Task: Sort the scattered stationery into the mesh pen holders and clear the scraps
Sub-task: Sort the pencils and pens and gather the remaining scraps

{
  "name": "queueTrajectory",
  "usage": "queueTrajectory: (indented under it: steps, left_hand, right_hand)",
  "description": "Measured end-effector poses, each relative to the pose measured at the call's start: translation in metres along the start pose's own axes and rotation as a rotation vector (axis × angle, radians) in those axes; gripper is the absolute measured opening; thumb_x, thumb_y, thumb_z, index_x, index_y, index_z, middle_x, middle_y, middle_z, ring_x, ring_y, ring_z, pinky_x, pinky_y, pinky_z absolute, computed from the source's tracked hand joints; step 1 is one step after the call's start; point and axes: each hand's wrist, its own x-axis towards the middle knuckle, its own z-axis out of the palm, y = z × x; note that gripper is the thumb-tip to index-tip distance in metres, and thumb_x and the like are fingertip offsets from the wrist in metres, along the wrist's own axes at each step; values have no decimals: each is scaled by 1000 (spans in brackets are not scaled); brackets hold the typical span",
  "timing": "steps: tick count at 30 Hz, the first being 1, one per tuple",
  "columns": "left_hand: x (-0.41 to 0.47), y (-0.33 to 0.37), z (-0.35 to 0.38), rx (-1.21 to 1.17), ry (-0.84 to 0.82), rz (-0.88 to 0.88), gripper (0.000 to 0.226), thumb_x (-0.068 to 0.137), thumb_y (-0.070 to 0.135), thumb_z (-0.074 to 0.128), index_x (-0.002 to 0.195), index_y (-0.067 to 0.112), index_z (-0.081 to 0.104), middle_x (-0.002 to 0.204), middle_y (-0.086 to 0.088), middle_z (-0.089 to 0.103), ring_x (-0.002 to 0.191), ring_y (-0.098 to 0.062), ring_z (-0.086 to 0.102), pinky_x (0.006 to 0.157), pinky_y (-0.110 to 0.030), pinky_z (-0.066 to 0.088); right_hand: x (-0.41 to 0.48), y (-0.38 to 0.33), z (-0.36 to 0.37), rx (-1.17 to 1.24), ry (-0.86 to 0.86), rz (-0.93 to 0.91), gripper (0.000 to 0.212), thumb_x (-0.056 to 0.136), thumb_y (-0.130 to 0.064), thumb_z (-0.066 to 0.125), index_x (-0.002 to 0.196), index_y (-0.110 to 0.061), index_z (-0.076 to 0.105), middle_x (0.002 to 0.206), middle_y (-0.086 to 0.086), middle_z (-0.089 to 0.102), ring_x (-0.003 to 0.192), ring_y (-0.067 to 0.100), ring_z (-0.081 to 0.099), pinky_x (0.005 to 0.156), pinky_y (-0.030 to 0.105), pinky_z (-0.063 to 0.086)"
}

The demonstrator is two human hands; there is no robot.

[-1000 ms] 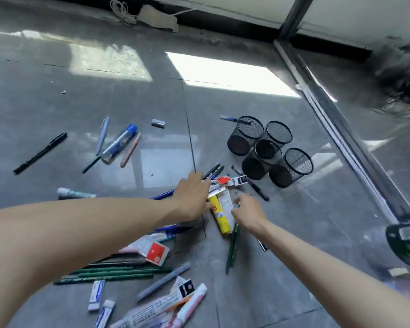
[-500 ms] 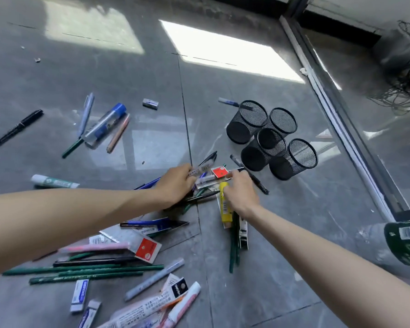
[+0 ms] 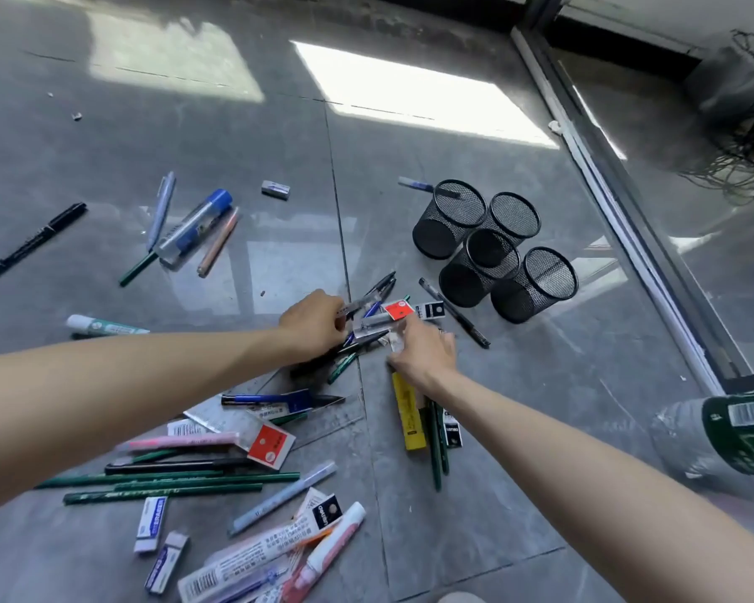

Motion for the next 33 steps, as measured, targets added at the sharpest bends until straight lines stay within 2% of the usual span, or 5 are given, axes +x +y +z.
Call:
queueTrajectory:
  steps: [7,15,22,27,33]
  left_hand:
    - [-5,5,19,100,4,55,8,89,14,51,93,12,58,98,-4,42,88,-31,52,67,-33,35]
    - [-10,12,24,-119,90,-48,14,89,11,51,91,17,64,93,-9,64,88,-30,59,65,-31,41]
    - [-1,20,21,-245,222,-265,26,90,27,59,109,11,50,108,-11,45,86,-27,51,70,-36,40]
    - [8,25,15,-164,91,-262,27,85,22,65,103,10,50,102,-11,57,92,-32,56,68,-36,42]
    - [2,21,8,-19,84,-236,23,88,10,52,110,6,44,112,-18,50,93,-35,52,69,-37,37]
  right_hand:
    - [4,-2,4,157,9,20,54,74,-31,74,116,-16,44,115,9,61,107,32,57,88,39,43]
    - [7,-6,10,397,28,1,30,75,-34,73,91,-23,51,97,3,65,92,24,58,75,34,44]
    - [11,-23,8,461,-94,124,36,75,-22,74,54,-22,45,72,3,56,74,21,51,64,30,40]
    - [27,-27,8,428,-258,238,22,67,-14,78,86,-11,66,88,10,62,80,22,57,56,25,39]
    - [30,-26,-12,481,-467,431,23,89,-7,54,71,-11,40,66,6,40,51,16,35,46,24,30]
